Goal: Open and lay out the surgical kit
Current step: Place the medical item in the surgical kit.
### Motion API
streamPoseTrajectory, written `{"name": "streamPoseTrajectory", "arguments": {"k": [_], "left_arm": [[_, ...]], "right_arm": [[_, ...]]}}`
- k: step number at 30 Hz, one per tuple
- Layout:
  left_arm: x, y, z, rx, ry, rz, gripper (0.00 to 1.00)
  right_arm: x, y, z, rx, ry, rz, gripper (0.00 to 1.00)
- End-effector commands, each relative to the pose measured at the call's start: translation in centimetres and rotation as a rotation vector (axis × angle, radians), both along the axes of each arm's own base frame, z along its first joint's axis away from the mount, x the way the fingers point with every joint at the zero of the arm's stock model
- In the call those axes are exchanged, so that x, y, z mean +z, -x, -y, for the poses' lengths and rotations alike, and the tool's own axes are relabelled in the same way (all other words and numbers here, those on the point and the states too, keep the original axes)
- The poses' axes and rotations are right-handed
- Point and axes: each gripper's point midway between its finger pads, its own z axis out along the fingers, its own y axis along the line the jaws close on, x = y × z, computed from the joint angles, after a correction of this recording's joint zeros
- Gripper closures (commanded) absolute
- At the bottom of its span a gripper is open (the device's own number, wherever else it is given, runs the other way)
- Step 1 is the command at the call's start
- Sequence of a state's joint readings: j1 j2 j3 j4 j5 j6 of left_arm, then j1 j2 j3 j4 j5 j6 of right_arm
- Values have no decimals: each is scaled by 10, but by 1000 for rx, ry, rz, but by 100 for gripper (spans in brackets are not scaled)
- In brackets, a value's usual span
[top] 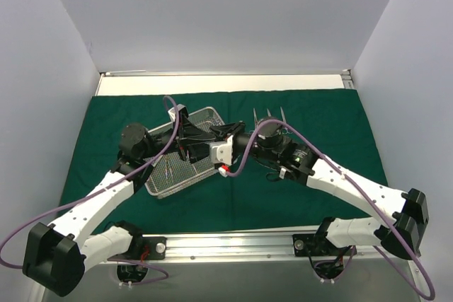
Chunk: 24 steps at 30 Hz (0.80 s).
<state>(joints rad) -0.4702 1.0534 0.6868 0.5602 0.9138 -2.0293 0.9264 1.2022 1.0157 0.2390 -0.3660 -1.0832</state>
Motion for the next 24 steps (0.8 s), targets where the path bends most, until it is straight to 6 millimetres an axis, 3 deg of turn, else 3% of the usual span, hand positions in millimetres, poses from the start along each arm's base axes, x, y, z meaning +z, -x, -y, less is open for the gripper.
{"name": "streamPoseTrajectory", "arguments": {"k": [1, 3, 8, 9, 10, 11, 12, 13, 14, 15, 16, 17, 18, 19, 20, 22, 23, 24], "left_arm": [[26, 4, -4, -40, 83, -88, 46], [20, -2, -4, -30, 70, -84, 37], [1, -32, -19, 14, -36, -27, 35], [-18, -42, -23, 27, -101, -120, 36], [-32, -46, -27, 41, -170, -43, 37], [-25, -60, -39, 89, -216, 14, 38], [-44, -72, -44, 106, -292, -28, 38], [-75, -67, -53, 88, -425, -40, 39], [-85, -72, -58, 91, -501, -29, 40], [-91, -95, -64, 139, -619, -14, 41], [-110, -82, -72, 73, -744, -11, 43], [-116, -86, -78, 58, -820, 5, 44], [-121, -101, -86, 66, -928, 19, 44], [-129, -93, -95, 10, -1007, 26, 45], [-133, -96, -101, 2, -1059, 39, 46], [-139, -108, -115, -1, -1171, 69, 46], [-140, -113, -118, -1, -1197, 85, 48], [-145, -118, -121, -12, -1223, 91, 48]], "right_arm": [[35, -17, 3, -68, -144, -59, 100], [28, -27, 12, -102, -142, -97, 100], [-7, -52, 37, -233, -146, -290, 100], [-16, -66, 51, -300, -145, -339, 100], [-21, -76, 61, -360, -163, -392, 100], [-21, -88, 68, -435, -227, -500, 100], [-27, -99, 80, -512, -259, -574, 100], [-27, -110, 92, -590, -313, -633, 100], [-24, -131, 108, -700, -410, -728, 100], [-36, -138, 124, -814, -416, -790, 100], [-56, -152, 143, -929, -420, -865, 100], [-61, -159, 153, -1003, -442, -913, 100], [-65, -162, 166, -1116, -481, -999, 100], [-77, -165, 175, -1179, -465, -1053, 100], [-108, -176, 191, -1282, -419, -1126, 100], [-124, -170, 212, -1436, -341, -1225, 100], [-147, -171, 219, -1499, -277, -1271, 100], [-158, -164, 237, -1579, -234, -1310, 100]]}}
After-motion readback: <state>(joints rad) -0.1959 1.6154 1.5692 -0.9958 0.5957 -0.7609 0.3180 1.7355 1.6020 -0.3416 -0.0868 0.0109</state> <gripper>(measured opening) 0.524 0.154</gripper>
